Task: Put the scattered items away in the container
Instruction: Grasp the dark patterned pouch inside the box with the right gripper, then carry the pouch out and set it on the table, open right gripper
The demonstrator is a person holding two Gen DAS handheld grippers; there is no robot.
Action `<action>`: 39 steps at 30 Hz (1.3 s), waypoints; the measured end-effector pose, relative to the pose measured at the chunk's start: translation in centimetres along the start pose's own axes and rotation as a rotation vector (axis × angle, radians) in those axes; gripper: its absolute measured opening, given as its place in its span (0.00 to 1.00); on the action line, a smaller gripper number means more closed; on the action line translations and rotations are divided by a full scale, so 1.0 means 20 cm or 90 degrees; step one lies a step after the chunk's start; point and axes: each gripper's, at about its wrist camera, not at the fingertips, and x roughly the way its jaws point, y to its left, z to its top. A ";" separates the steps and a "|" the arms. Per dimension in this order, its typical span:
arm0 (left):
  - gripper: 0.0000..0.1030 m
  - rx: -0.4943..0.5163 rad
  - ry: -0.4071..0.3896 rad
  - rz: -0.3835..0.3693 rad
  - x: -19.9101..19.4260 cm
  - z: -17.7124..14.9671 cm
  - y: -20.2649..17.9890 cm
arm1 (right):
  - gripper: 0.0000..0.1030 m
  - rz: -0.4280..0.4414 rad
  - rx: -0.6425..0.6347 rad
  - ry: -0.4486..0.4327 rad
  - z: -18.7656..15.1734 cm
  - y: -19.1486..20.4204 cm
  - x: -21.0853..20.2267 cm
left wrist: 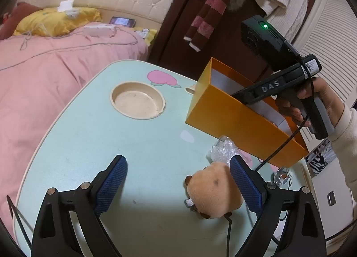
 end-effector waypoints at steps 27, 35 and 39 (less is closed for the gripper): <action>0.92 0.031 0.004 0.022 0.01 0.01 -0.03 | 0.29 -0.025 0.143 -0.320 -0.74 0.43 -0.39; 0.94 0.038 0.002 0.031 0.01 0.00 -0.04 | 0.29 -0.087 0.224 -0.311 -0.91 0.48 -0.07; 0.94 0.039 0.001 0.032 0.00 -0.01 -0.03 | 0.29 -0.118 0.239 -0.343 -0.93 0.49 -0.01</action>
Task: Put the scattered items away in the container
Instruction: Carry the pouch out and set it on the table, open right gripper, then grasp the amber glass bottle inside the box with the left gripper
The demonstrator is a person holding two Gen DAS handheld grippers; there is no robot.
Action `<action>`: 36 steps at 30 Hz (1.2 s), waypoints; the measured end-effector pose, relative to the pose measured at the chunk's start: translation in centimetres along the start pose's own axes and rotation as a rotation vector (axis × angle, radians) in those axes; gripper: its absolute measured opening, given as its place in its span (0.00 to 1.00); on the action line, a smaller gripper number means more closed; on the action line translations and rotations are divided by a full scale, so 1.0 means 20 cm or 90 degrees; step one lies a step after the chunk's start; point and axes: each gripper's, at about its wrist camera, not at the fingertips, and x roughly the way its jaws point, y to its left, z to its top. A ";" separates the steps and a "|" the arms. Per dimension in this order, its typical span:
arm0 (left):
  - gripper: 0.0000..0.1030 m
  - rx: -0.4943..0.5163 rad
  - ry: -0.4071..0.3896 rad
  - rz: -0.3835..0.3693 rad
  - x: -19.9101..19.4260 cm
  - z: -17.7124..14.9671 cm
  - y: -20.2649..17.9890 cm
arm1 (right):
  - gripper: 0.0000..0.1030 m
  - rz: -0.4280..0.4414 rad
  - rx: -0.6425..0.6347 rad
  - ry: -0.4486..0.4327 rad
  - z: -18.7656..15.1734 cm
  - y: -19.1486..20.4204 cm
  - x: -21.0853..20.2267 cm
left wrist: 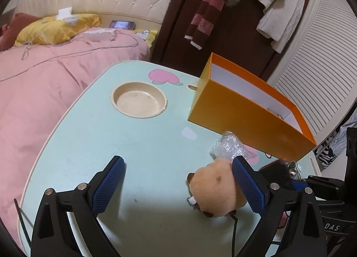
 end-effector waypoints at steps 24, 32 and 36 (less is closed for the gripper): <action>0.80 0.175 0.038 -0.093 -0.01 0.48 -0.50 | 0.61 0.008 0.105 -0.253 -0.17 -0.20 -0.31; 0.32 0.296 0.254 0.005 0.49 0.63 -0.77 | 0.61 0.028 0.144 -0.248 -0.19 -0.25 -0.32; 0.21 0.302 0.340 0.026 0.66 0.60 -0.79 | 0.61 0.033 0.140 -0.251 -0.19 -0.24 -0.33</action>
